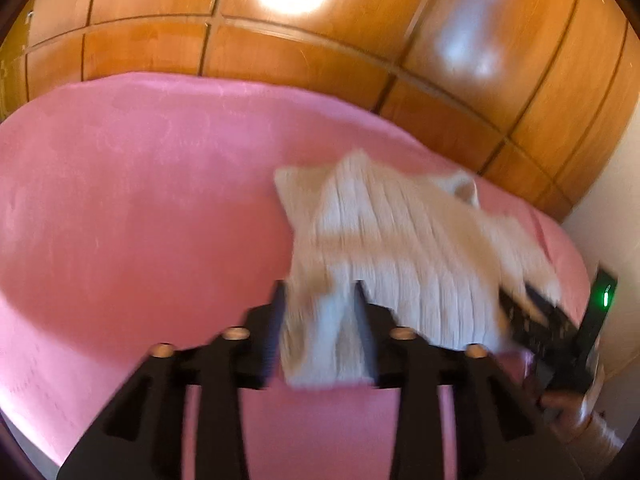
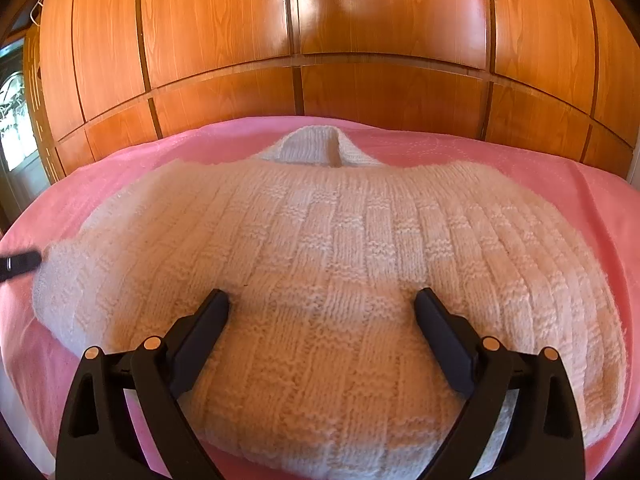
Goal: Fold small clothes
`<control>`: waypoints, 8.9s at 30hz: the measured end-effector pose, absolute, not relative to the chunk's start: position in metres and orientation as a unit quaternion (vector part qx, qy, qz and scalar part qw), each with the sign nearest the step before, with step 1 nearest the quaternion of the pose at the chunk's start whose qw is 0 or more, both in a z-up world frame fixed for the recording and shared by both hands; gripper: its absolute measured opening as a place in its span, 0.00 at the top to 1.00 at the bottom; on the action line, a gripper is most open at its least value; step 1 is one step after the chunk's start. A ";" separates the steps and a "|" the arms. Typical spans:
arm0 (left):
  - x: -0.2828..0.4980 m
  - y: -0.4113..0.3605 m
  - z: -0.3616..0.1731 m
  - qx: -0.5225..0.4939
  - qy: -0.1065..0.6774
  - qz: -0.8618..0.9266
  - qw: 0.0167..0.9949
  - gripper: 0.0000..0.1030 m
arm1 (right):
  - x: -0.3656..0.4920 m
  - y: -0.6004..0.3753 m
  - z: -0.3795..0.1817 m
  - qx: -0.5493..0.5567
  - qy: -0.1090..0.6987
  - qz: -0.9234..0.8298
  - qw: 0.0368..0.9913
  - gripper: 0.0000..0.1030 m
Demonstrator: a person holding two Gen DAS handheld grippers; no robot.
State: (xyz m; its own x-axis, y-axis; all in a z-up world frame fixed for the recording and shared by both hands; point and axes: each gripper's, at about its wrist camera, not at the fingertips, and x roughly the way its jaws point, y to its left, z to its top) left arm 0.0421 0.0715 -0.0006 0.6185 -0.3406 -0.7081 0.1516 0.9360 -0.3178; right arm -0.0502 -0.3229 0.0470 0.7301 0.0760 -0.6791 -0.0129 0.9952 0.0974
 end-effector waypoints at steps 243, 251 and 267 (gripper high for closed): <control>0.086 -0.003 -0.014 -0.010 0.420 -0.103 0.902 0.64 | 0.023 -0.206 0.064 0.037 0.377 0.141 0.915 0.66; 0.073 -0.010 0.000 0.019 0.399 -0.083 0.913 0.60 | 0.020 -0.220 0.110 0.080 0.379 0.159 0.908 0.47; 0.074 0.003 -0.009 0.016 0.391 -0.070 0.918 0.27 | 0.027 -0.212 0.093 0.061 0.397 0.170 0.900 0.11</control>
